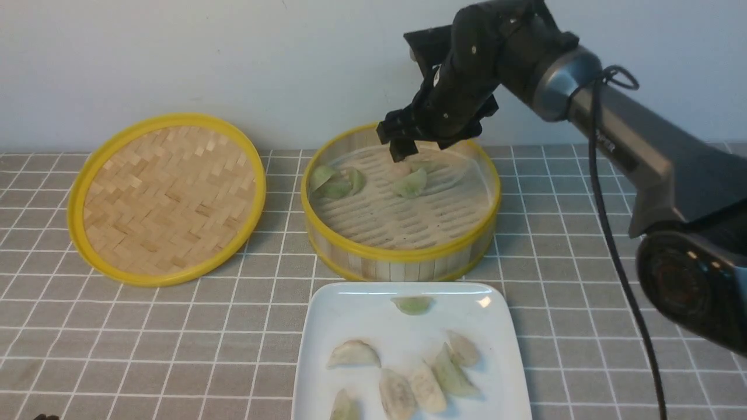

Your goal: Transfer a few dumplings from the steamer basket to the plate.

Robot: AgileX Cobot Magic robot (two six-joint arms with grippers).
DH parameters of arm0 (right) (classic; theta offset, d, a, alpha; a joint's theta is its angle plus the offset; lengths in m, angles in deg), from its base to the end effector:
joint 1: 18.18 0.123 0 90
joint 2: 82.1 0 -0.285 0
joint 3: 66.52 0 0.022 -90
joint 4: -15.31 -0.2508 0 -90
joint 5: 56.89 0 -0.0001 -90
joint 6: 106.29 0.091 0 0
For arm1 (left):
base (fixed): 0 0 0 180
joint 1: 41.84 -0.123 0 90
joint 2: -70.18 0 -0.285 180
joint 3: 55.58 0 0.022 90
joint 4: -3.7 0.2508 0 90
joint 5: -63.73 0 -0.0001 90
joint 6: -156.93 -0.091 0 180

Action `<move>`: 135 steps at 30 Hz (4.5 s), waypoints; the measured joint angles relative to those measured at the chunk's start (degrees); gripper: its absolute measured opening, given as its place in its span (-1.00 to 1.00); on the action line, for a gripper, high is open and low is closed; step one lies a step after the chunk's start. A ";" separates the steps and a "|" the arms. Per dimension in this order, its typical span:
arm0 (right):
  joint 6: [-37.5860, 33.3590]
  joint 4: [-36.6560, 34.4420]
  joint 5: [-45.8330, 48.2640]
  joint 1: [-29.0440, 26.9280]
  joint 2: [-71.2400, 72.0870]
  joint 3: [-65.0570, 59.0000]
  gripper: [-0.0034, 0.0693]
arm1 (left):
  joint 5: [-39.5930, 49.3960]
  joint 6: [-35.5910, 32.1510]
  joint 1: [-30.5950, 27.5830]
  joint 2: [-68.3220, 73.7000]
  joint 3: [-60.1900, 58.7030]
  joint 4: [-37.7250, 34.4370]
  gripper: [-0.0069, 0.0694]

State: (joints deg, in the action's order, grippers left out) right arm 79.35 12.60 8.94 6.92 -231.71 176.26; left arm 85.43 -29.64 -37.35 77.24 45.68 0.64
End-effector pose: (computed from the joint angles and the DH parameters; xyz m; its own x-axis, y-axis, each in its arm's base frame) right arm 0.4844 0.2312 0.2222 -0.8506 -0.2688 -0.4520 -0.3442 0.9344 0.0921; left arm 0.0521 -0.0059 0.1709 -0.2924 0.0881 -0.9522 0.1163 0.9916 0.0561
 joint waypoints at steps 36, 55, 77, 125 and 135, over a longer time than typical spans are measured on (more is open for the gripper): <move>-4.50 -8.02 5.48 0.23 10.78 -7.62 -0.32 | 0.00 0.00 0.00 0.00 0.00 0.00 -0.83; -7.82 -11.21 5.22 10.31 27.55 -47.39 -0.24 | 0.00 0.00 0.00 0.00 0.00 0.00 -0.83; -3.39 3.42 -2.17 0.79 17.32 -18.45 0.56 | 0.00 0.00 0.00 0.00 0.00 0.00 -0.83; 14.59 6.17 -31.02 -2.27 142.72 -115.60 -0.94 | 0.00 0.00 0.00 -0.07 0.00 0.00 -0.83; 15.20 6.76 -30.95 -2.27 142.72 -115.66 -0.94 | 0.00 0.00 0.00 -0.07 0.00 0.00 -0.83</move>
State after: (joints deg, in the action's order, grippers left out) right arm 94.55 19.36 -22.01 4.65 -88.99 60.60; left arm 85.43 -29.64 -37.35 77.17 45.68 0.64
